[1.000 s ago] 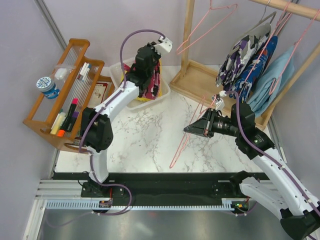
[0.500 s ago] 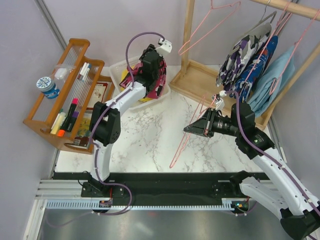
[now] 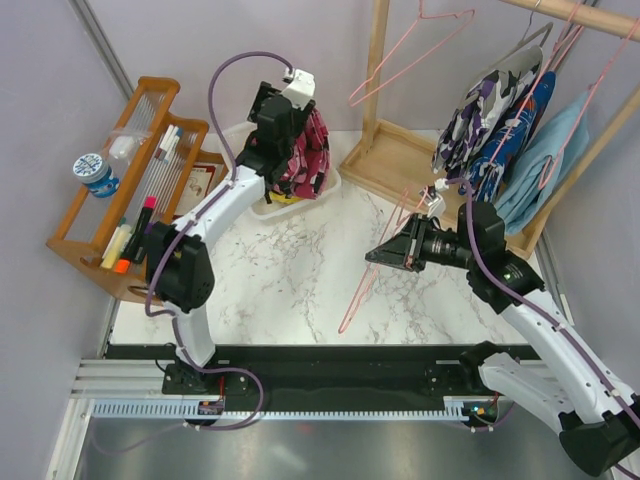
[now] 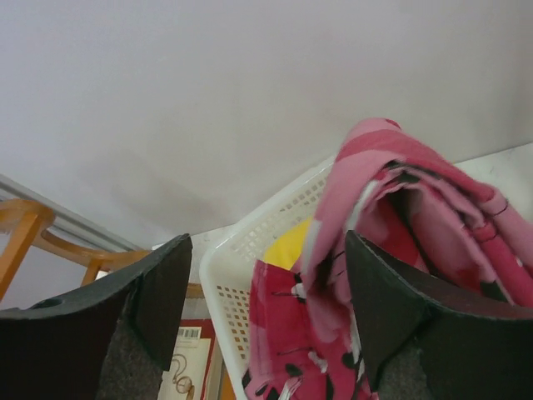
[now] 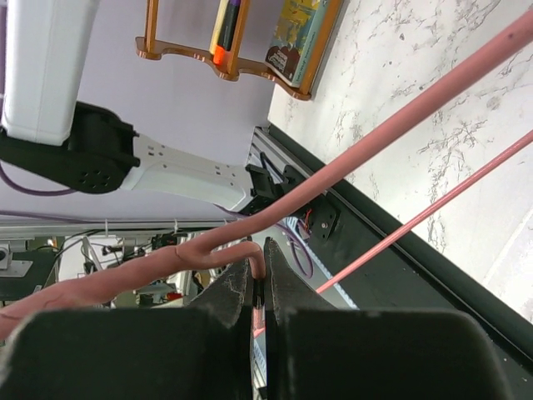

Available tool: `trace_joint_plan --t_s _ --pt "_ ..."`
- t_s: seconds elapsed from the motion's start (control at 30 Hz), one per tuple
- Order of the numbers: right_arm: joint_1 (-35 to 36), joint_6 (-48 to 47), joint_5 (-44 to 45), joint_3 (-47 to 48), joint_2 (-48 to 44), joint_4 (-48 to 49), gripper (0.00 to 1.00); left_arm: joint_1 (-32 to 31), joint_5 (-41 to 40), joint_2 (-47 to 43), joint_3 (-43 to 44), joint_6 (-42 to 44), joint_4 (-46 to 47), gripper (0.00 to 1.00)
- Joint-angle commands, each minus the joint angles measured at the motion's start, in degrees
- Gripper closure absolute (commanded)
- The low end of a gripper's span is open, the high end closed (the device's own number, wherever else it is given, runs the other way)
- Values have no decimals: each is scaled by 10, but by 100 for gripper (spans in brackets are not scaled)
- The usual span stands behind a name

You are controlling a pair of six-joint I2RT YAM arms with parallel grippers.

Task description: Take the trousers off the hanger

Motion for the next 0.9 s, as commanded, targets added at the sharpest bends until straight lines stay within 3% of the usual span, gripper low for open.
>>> trace_joint_plan --t_s 0.0,0.13,0.37,0.57,0.7,0.8,0.87 --pt "2 -21 -10 34 11 32 100 2 43 -109 -15 -76 -53 19" --pt "1 -28 -12 48 18 32 100 2 100 -168 -38 -118 -97 11" --pt "2 -34 -22 72 24 28 100 2 143 -263 -72 -185 -173 11" --pt "2 -32 -27 91 33 28 100 4 348 -388 -124 -292 -251 13" --pt "5 -36 -38 110 46 27 100 0 623 -469 -190 -377 -243 17" --pt "12 -38 -38 123 56 26 100 -24 730 -522 -254 -431 -220 19" --pt "23 -40 -32 131 66 26 100 -46 731 -550 -288 -438 -220 19"
